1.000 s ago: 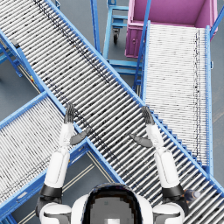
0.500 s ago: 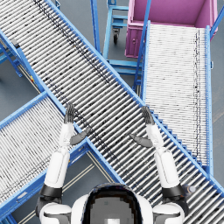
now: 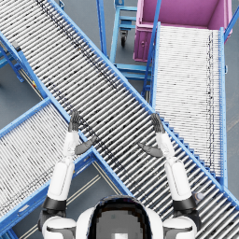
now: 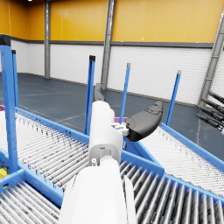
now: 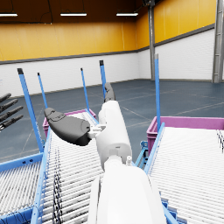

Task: Pick up the oil and place it on the left assembly line, put the cola on the right, and keep Sprite still

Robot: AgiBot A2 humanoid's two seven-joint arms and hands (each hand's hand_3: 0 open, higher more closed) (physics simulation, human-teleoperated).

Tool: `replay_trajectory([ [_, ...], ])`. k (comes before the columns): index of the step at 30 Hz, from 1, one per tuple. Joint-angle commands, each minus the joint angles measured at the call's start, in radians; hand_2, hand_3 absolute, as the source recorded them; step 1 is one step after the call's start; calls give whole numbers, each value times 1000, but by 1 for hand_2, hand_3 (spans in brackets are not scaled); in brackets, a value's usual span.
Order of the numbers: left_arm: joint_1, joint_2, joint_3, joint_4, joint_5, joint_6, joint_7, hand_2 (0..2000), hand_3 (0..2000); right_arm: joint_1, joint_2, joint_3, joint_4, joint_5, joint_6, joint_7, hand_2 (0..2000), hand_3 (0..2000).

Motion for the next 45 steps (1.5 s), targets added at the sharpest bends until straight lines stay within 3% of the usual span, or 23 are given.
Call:
replay_trajectory([
  [1,0,0,0,0,0,0,0,0,0,0,0,0,0,0,0,0,0,0],
  [45,0,0,0,0,0,0,0,0,0,0,0,0,0,0,0,0,0,0],
])
